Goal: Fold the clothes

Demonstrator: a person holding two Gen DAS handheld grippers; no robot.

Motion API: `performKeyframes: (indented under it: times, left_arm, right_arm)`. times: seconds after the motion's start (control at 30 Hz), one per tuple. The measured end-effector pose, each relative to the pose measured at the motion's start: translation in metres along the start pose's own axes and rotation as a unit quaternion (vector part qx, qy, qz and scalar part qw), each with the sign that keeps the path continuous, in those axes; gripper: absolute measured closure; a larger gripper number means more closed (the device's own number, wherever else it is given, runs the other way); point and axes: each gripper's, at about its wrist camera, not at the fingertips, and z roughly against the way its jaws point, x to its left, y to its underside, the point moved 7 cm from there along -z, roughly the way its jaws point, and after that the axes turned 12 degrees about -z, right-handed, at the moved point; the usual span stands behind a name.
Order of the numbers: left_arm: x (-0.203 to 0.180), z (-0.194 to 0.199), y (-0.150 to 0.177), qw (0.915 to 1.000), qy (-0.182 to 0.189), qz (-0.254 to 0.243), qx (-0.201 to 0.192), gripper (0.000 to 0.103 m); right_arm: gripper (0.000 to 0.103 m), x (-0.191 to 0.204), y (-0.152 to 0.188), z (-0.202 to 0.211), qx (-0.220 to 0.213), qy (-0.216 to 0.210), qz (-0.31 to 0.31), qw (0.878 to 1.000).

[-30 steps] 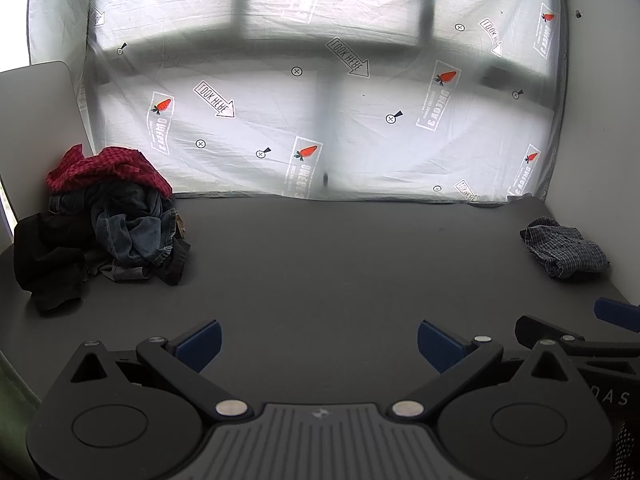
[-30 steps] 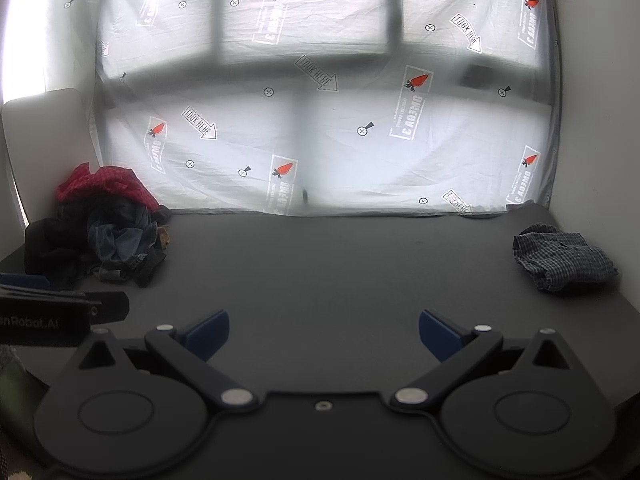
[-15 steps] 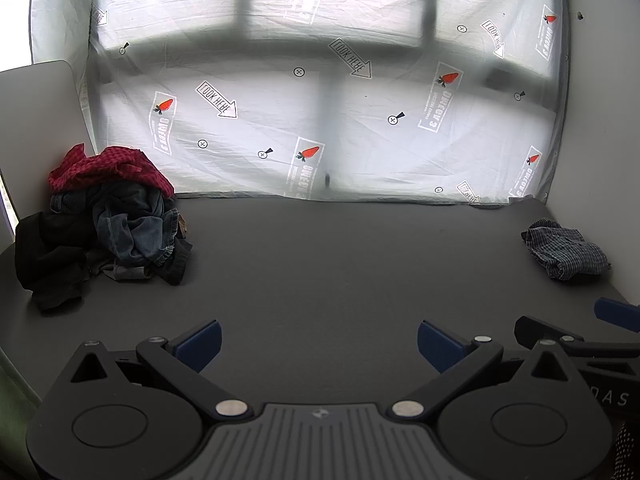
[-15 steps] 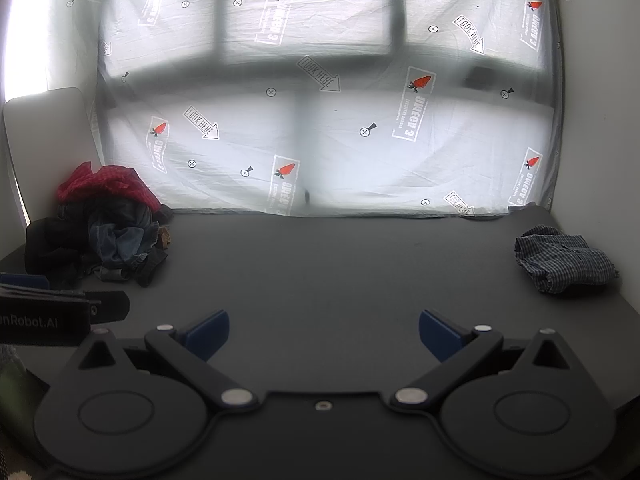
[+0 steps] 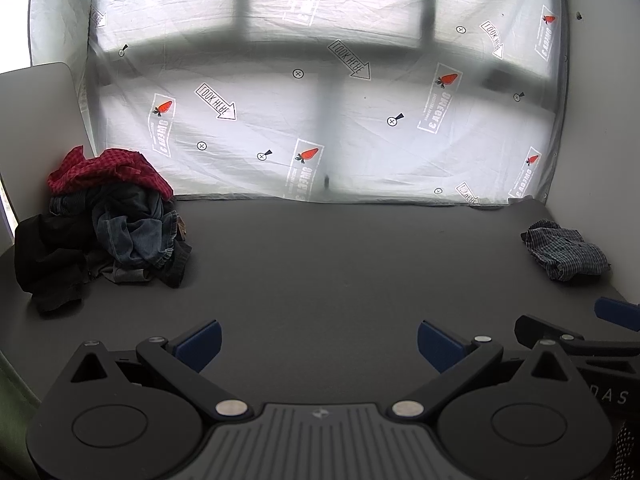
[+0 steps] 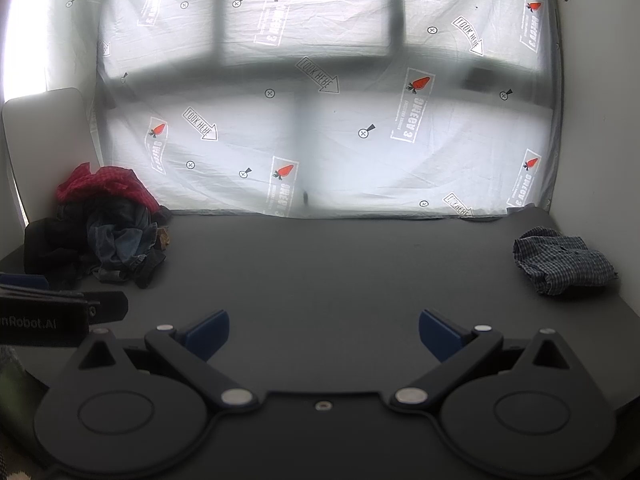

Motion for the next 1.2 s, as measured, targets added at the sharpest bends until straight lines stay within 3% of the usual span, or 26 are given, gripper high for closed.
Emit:
performKeyframes:
  times: [0.7, 0.8, 0.9, 1.03, 1.2]
  left_arm:
    - [0.004, -0.012, -0.002, 1.0000, 0.003, 0.007, 0.000, 0.000]
    - [0.007, -0.013, -0.006, 0.9998, 0.014, 0.010, -0.007, 0.000]
    - [0.011, -0.012, -0.018, 0.9976, 0.054, 0.031, -0.033, 0.000]
    - [0.011, -0.023, -0.035, 0.9812, 0.146, 0.109, -0.064, 0.000]
    - [0.005, -0.045, -0.056, 0.9497, 0.216, 0.205, -0.096, 0.000]
  right_arm:
    - [0.000, -0.001, -0.006, -0.013, 0.004, 0.000, -0.001, 1.000]
    - [0.000, -0.007, -0.010, -0.016, 0.003, -0.006, -0.028, 1.000]
    - [0.000, -0.020, -0.018, -0.017, -0.021, -0.030, -0.092, 0.995]
    - [0.000, -0.038, -0.031, -0.025, -0.056, -0.060, -0.164, 0.983]
    - [0.000, -0.066, -0.057, -0.046, -0.100, -0.102, -0.252, 0.957]
